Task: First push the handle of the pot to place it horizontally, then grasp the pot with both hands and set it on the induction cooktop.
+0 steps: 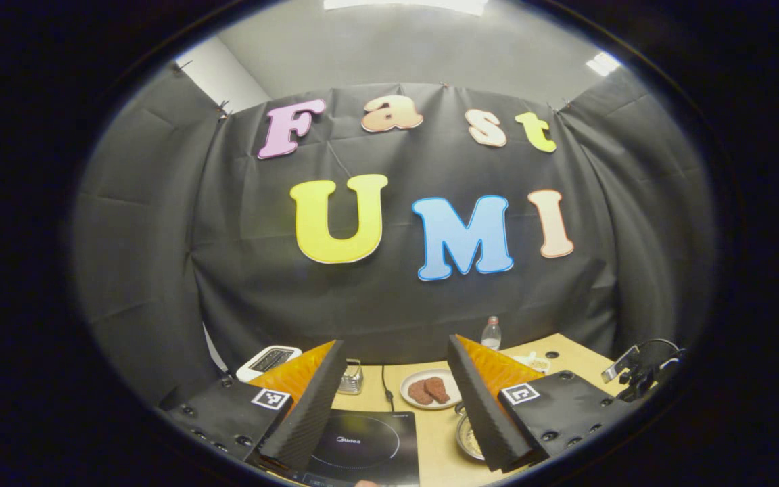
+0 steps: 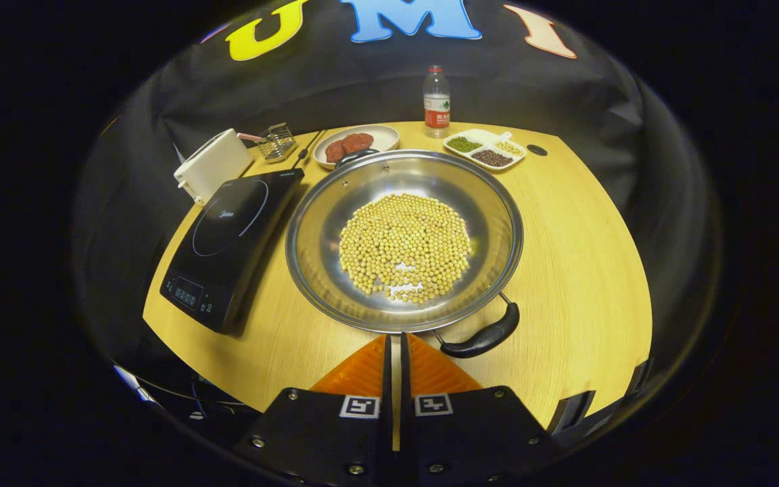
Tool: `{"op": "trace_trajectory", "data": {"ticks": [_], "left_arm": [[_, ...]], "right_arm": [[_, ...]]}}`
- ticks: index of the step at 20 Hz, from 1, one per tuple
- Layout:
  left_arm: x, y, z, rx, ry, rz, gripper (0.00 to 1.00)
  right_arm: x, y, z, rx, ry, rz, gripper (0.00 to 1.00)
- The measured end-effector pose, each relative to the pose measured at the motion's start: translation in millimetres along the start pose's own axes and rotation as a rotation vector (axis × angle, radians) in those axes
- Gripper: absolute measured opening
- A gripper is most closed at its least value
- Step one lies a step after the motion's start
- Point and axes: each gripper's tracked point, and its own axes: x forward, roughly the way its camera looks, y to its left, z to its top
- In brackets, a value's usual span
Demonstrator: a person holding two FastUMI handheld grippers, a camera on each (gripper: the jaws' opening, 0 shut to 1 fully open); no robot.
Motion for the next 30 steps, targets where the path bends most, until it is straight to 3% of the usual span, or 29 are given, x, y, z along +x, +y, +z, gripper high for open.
{"op": "trace_trajectory", "data": {"ticks": [4,5,6,10,30], "left_arm": [[-4,8,-1,0.003,0.006,0.023,0.98],[-5,10,-1,0.004,0.007,0.029,0.97],[-7,11,-3,0.005,0.009,0.033,0.97],[-13,13,-3,0.010,0.010,0.049,0.97],[-3,-22,-8,0.034,0.034,0.011,0.97]], "right_arm": [[7,-3,-9,-0.012,0.038,-0.009,0.05],[8,-5,-10,-0.010,0.048,-0.018,0.00],[10,-5,-9,0.007,0.050,-0.011,0.05],[20,-16,-13,0.085,0.080,-0.036,0.05],[24,-93,8,0.130,0.074,-0.161,0.03]]}}
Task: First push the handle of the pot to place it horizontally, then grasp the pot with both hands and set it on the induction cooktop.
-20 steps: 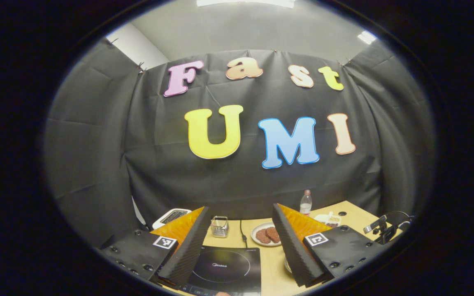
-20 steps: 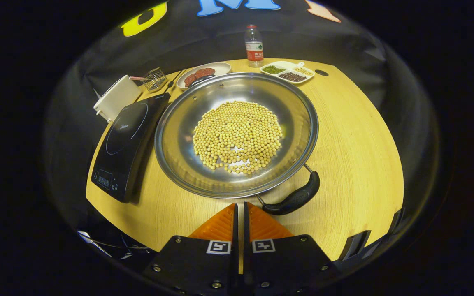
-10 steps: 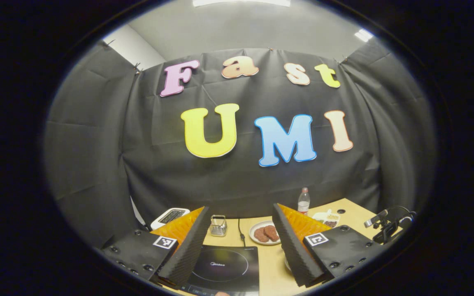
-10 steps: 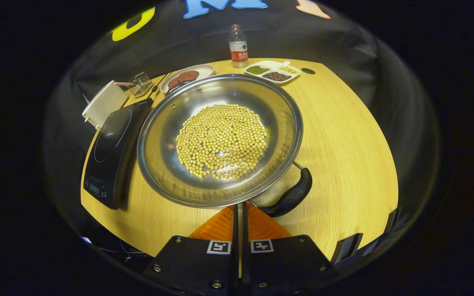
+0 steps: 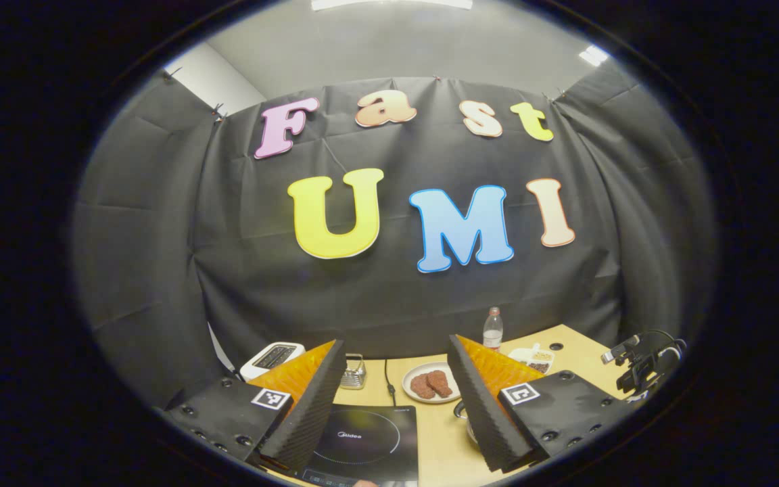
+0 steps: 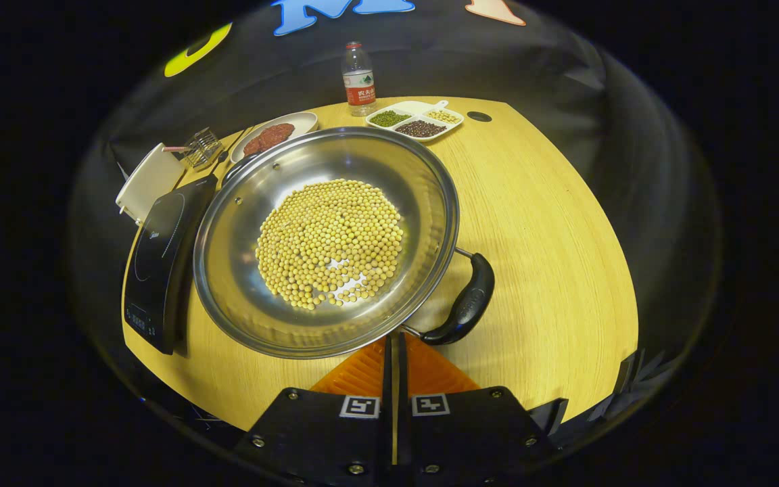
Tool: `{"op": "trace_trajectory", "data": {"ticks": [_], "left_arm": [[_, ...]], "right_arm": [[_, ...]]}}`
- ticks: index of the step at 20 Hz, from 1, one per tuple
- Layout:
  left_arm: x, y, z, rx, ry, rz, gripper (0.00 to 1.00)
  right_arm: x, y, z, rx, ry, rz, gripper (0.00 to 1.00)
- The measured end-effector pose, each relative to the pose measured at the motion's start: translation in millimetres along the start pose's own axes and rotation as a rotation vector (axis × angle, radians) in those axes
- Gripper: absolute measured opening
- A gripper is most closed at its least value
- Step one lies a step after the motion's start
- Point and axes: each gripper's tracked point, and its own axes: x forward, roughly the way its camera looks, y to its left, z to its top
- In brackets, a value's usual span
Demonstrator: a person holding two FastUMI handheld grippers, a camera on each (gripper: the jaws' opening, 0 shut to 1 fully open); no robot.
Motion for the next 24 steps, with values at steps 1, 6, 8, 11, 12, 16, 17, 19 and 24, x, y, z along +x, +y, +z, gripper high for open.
{"op": "trace_trajectory", "data": {"ticks": [1,6,8,11,12,16,17,19,24], "left_arm": [[0,-2,-1,0.002,0.002,-0.002,0.97],[1,-9,2,0.014,0.002,-0.010,0.97],[1,-11,2,0.017,0.003,-0.012,0.98],[1,-14,3,0.019,0.006,-0.013,0.97],[2,-16,2,0.021,0.007,-0.013,0.97],[2,-18,-1,0.036,0.016,-0.012,0.97],[3,-19,-1,0.038,0.016,-0.010,0.97],[4,-19,0,0.042,0.016,-0.003,0.97],[5,-20,-2,0.042,0.022,0.010,0.98]], "right_arm": [[1,-2,2,0.003,0.000,-0.003,0.03],[4,-21,14,0.029,-0.013,-0.025,0.03],[7,-28,20,0.031,-0.019,-0.035,0.03],[11,-38,31,0.036,-0.027,-0.047,0.03],[12,-41,35,0.039,-0.030,-0.052,0.04],[17,-53,46,0.068,-0.042,-0.057,0.04],[18,-55,50,0.077,-0.044,-0.057,0.03],[21,-60,56,0.086,-0.049,-0.061,0.03],[29,-70,72,0.080,-0.060,-0.069,0.03]]}}
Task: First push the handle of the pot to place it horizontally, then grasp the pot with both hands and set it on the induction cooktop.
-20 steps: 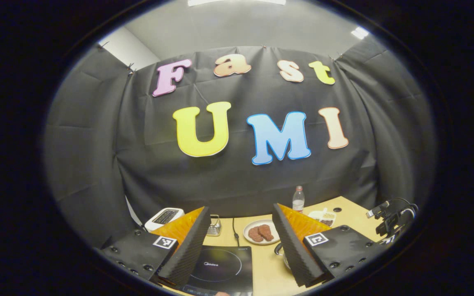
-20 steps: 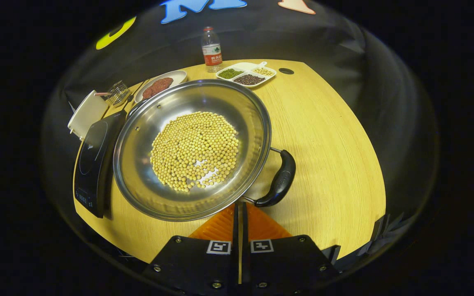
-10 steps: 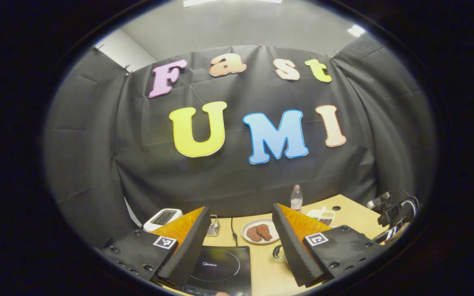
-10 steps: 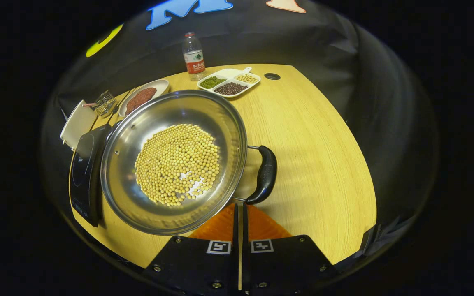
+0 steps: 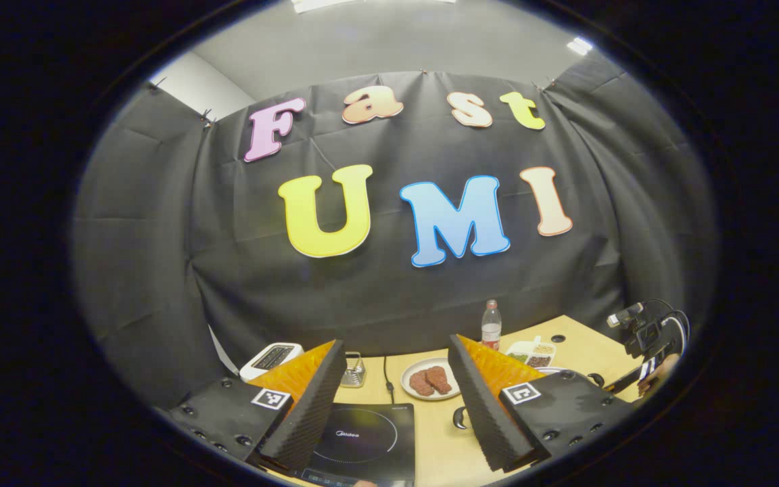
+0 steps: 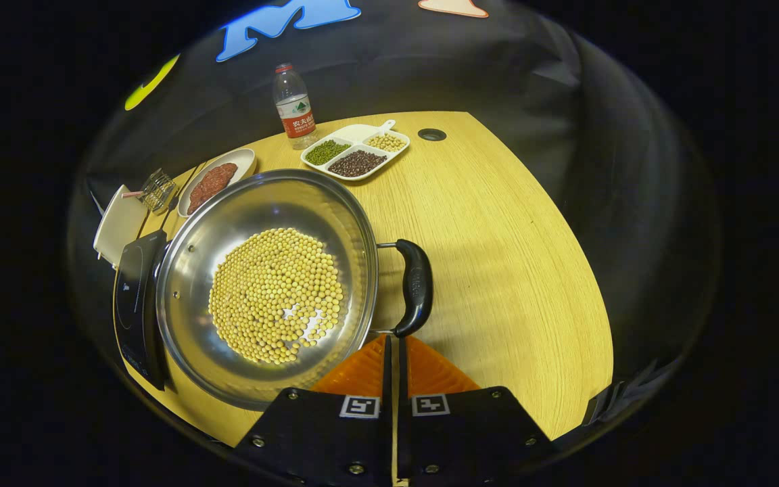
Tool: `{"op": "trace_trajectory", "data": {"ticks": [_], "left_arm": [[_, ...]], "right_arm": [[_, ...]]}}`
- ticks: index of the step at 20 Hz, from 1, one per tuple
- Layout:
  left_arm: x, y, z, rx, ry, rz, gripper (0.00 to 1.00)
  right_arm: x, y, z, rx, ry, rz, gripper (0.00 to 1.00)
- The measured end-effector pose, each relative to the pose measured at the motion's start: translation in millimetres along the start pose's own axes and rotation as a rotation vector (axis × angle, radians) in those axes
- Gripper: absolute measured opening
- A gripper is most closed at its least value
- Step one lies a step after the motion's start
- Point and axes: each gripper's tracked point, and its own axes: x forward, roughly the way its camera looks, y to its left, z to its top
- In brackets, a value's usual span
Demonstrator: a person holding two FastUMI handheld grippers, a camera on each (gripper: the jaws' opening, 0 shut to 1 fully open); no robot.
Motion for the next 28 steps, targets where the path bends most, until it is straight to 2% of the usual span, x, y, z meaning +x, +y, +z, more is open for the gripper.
{"op": "trace_trajectory", "data": {"ticks": [1,2,3,10,11,12,15,17,18,19,20,22,23,28], "left_arm": [[0,-1,0,0.000,-0.001,0.003,0.91],[0,-1,2,0.001,-0.004,0.005,1.00],[0,-1,3,0.002,-0.006,0.007,0.92],[2,-6,2,-0.008,-0.007,-0.005,0.91],[3,-7,1,-0.008,-0.007,-0.011,0.92],[4,-9,1,-0.009,-0.008,-0.020,1.00],[6,-17,-4,-0.026,-0.005,-0.054,1.00],[10,-28,-10,-0.048,0.008,-0.094,0.91],[12,-34,-13,-0.064,0.014,-0.117,0.91],[14,-39,-15,-0.079,0.021,-0.134,0.95],[18,-43,-18,-0.089,0.031,-0.149,1.00],[25,-55,-31,-0.101,0.063,-0.185,0.98],[30,-61,-40,-0.107,0.084,-0.202,1.00],[56,-91,-104,-0.136,0.248,-0.271,0.98]], "right_arm": [[2,-1,2,-0.002,-0.001,-0.001,0.03],[3,-2,6,-0.004,-0.003,-0.003,0.04],[4,-3,8,-0.007,-0.006,-0.004,0.03],[5,-7,16,-0.017,-0.026,-0.018,0.04],[1,-9,17,-0.018,-0.040,-0.023,0.03],[-4,-11,19,-0.021,-0.061,-0.032,0.04],[-24,-14,32,-0.036,-0.141,-0.036,0.04],[-37,-14,35,-0.035,-0.183,-0.028,0.21],[-43,-15,36,-0.036,-0.201,-0.028,0.34],[-47,-13,36,-0.038,-0.217,-0.021,0.43],[-51,-13,37,-0.038,-0.232,-0.016,0.71],[-57,-14,36,-0.028,-0.256,-0.005,0.93],[-58,-14,37,-0.017,-0.270,0.004,0.95],[-57,-17,37,0.019,-0.288,0.021,0.95]]}}
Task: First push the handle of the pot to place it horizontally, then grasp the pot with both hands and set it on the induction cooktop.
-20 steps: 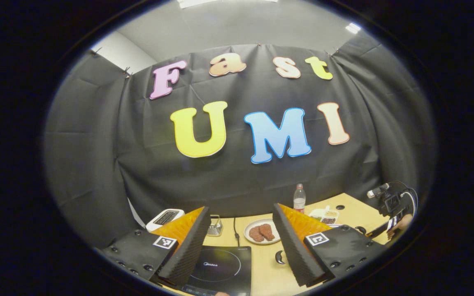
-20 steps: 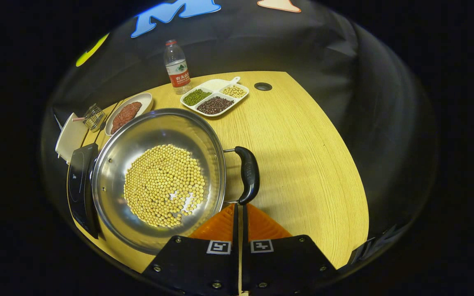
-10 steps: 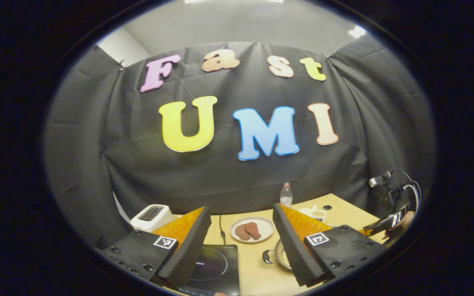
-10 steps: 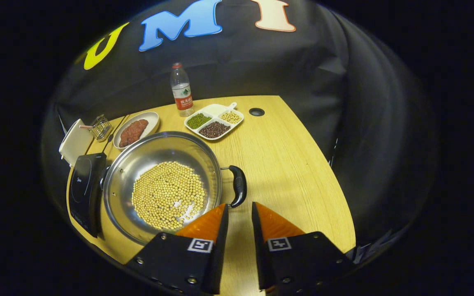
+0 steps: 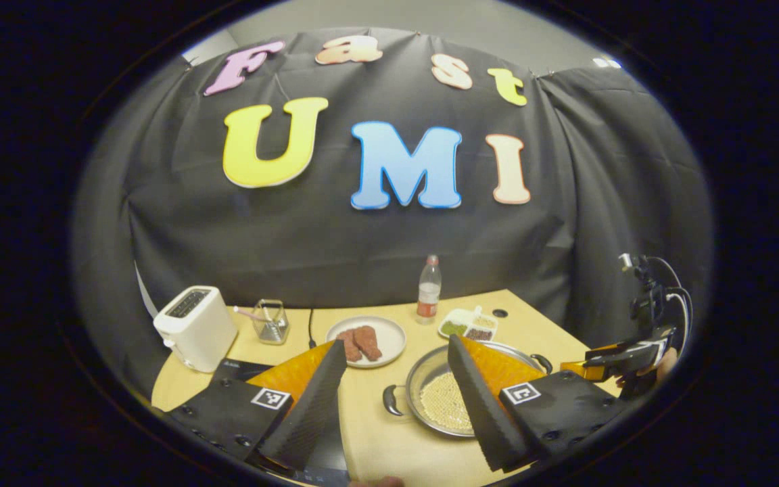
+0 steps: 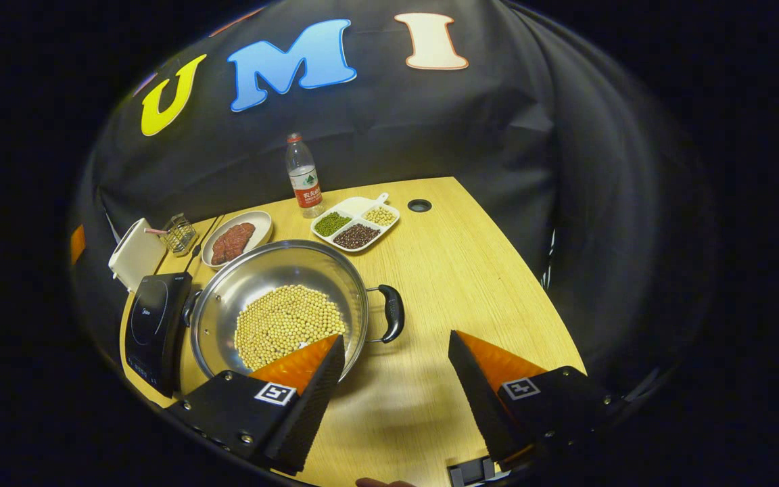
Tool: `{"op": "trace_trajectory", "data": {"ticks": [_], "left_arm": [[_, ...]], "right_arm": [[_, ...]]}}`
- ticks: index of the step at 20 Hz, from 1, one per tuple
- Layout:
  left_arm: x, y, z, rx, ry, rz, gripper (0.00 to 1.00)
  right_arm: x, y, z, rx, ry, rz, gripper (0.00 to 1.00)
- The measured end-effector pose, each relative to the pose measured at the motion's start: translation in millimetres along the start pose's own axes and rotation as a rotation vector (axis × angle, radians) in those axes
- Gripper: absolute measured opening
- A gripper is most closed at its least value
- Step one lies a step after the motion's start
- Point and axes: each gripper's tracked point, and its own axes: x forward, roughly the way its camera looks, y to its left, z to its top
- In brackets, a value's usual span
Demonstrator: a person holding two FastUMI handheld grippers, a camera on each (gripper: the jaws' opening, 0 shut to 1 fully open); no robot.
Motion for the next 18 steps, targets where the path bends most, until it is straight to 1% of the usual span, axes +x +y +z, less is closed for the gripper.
{"op": "trace_trajectory", "data": {"ticks": [1,2,4,5,9,10,11,12,14,15,17,18], "left_arm": [[9,-1,-11,-0.005,0.025,-0.004,0.97],[19,-3,-20,-0.006,0.050,-0.005,0.94],[36,-6,-37,-0.002,0.090,-0.011,1.00],[45,-7,-49,0.002,0.110,-0.014,0.96],[72,-11,-87,-0.008,0.203,-0.024,0.96],[82,-10,-97,-0.014,0.228,-0.020,0.92],[91,-8,-108,-0.016,0.251,-0.014,0.96],[102,-5,-119,-0.018,0.268,-0.008,0.92],[115,-3,-139,-0.024,0.313,0.003,0.92],[121,-1,-146,-0.027,0.332,0.010,0.96],[131,0,-160,-0.031,0.358,0.018,0.97],[136,1,-167,-0.025,0.373,0.022,0.92]], "right_arm": [[2,-1,-1,-0.001,0.003,-0.002,0.95],[5,-2,0,-0.002,0.006,-0.002,0.95],[9,-2,1,-0.003,0.012,0.000,0.95],[13,-2,2,-0.002,0.016,0.001,0.95],[31,3,4,0.000,0.026,0.014,0.95],[35,4,5,-0.003,0.027,0.017,0.95],[39,5,6,-0.007,0.027,0.022,0.95],[43,6,8,-0.012,0.023,0.027,0.95],[52,7,11,-0.021,0.018,0.029,0.95],[57,7,10,-0.026,0.022,0.029,0.95],[68,6,10,-0.034,0.030,0.031,0.95],[73,7,11,-0.036,0.034,0.032,0.95]]}}
